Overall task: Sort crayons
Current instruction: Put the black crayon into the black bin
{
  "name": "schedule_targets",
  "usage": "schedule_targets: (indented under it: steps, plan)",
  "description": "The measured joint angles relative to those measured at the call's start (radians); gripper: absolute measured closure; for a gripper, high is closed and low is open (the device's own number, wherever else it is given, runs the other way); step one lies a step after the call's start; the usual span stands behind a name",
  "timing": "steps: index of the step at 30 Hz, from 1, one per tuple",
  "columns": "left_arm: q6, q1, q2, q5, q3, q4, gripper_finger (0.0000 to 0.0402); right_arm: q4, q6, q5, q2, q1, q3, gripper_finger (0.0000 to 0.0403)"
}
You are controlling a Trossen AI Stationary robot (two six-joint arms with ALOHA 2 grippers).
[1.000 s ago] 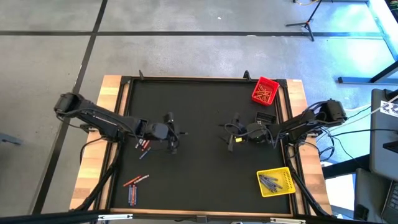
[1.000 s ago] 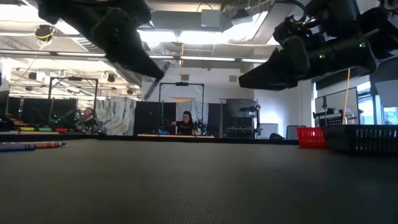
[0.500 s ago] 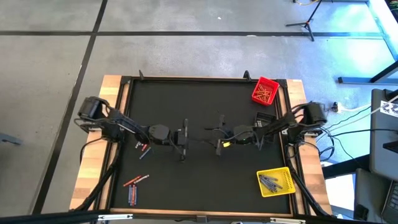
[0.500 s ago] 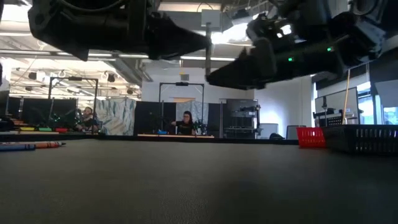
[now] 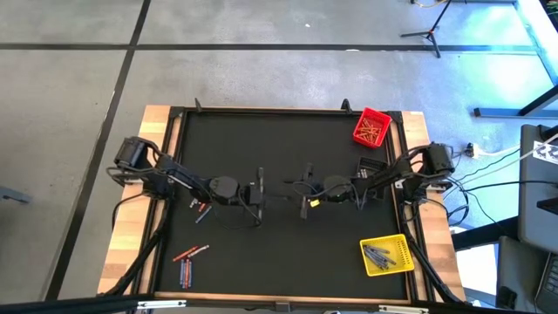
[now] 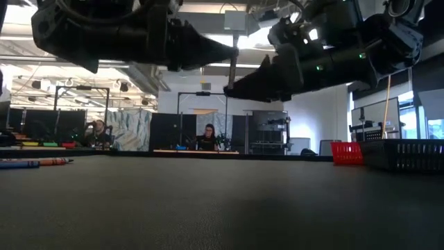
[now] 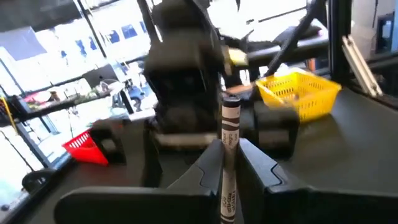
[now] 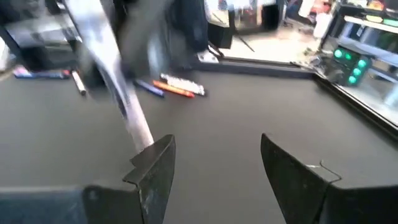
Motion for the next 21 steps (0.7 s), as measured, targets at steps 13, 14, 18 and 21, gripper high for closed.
schedule_targets:
  steps: [13,14,18,21]
  plan:
    - [0.071,-0.027,-0.012,-0.075,0.0,-0.011,0.0384,0.133,0.023,-0.112,0.001,0.001,0.002,0.0166]
    - [0.071,-0.026,-0.012,-0.076,0.0,-0.006,0.0384,0.134,0.019,-0.111,0.001,0.001,0.01,0.0166]
    - [0.071,-0.027,-0.013,-0.074,0.001,-0.004,0.0384,0.077,-0.001,-0.108,0.003,0.001,0.046,0.0188]
    - [0.064,-0.027,-0.013,-0.073,0.001,-0.005,0.0384,0.034,-0.003,-0.093,0.016,0.0,0.073,0.0235]
